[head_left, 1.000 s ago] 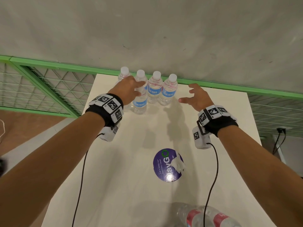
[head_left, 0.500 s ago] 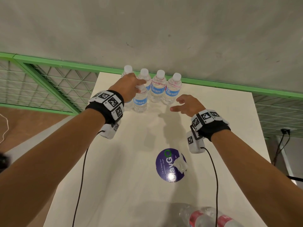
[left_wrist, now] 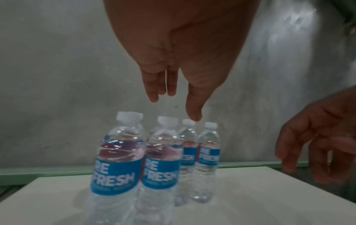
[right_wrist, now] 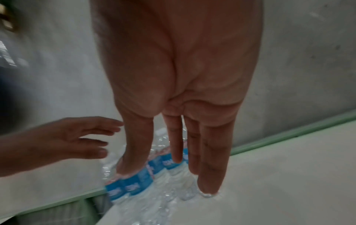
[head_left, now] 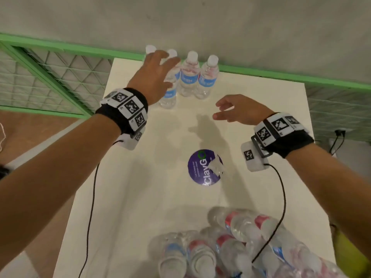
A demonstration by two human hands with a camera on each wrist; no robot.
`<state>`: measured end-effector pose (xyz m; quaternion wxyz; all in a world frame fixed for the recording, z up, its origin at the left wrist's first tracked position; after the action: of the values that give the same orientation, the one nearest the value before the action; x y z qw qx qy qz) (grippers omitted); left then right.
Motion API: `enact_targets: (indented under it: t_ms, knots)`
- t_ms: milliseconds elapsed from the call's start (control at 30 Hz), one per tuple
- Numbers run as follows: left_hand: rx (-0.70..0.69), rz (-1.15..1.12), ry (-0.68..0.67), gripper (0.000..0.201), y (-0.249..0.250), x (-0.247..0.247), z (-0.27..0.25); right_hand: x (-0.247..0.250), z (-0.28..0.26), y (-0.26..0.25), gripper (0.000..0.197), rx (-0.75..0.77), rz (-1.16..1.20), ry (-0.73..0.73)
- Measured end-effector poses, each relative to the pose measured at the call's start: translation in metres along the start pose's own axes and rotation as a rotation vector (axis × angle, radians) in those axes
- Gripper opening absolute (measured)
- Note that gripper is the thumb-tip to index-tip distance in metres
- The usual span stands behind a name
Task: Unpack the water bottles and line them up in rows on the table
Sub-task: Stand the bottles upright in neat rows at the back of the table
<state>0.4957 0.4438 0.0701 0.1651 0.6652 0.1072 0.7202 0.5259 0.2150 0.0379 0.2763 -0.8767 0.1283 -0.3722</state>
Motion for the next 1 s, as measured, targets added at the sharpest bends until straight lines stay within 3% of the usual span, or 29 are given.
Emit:
enact_targets:
  t_ms: [67,133,233,367,500,633,767,900,1000]
  knots:
    - [-0.114,0.000,0.004,0.045,0.027,-0.003,-0.024,-0.008,-0.039,-0.006,0.051,0.064,-0.136,-0.070]
    - [-0.246,-0.056,-0.104,0.030,0.061,-0.015,-0.054,-0.022,-0.079,-0.001,0.047,0.102,-0.224,-0.170]
    - [-0.362,-0.160,-0.507,0.027,0.112,-0.043,-0.110,-0.050,-0.137,0.021,0.047,0.096,-0.304,-0.394]
    - [-0.581,-0.161,-1.050,0.049,0.167,-0.080,-0.194,-0.084,-0.195,0.060,0.057,0.071,-0.434,-0.660]
    - [-0.725,-0.023,-1.284,0.058,0.192,-0.102,-0.246,-0.107,-0.211,0.081,0.059,0.141,-0.469,-0.652]
    - [-0.714,-0.088,-1.330,0.056,0.197,-0.111,-0.259,-0.107,-0.204,0.080,0.043,0.195,-0.392,-0.534]
    - [-0.535,-0.186,-1.259,0.052,0.181,-0.107,-0.239,-0.093,-0.191,0.078,0.030,0.159,-0.324,-0.435]
    - [-0.244,-0.268,-1.064,0.053,0.143,-0.089,-0.183,-0.063,-0.160,0.068,0.023,0.056,-0.167,-0.280]
    - [-0.107,-0.295,-0.871,0.049,0.109,-0.074,-0.133,-0.041,-0.128,0.056,0.025,0.048,-0.103,-0.174]
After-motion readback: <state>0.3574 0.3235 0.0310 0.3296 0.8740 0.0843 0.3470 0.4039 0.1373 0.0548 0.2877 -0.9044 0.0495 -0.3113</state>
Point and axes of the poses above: each hand's wrist, its own z-axis towards the middle knuckle, its own x-axis out of the back of the hand, y = z × x, the point moved 5 cm from there along z, towards the middle knuckle, and after that the axes turned 1 degree about z, right-handed, at the moved point
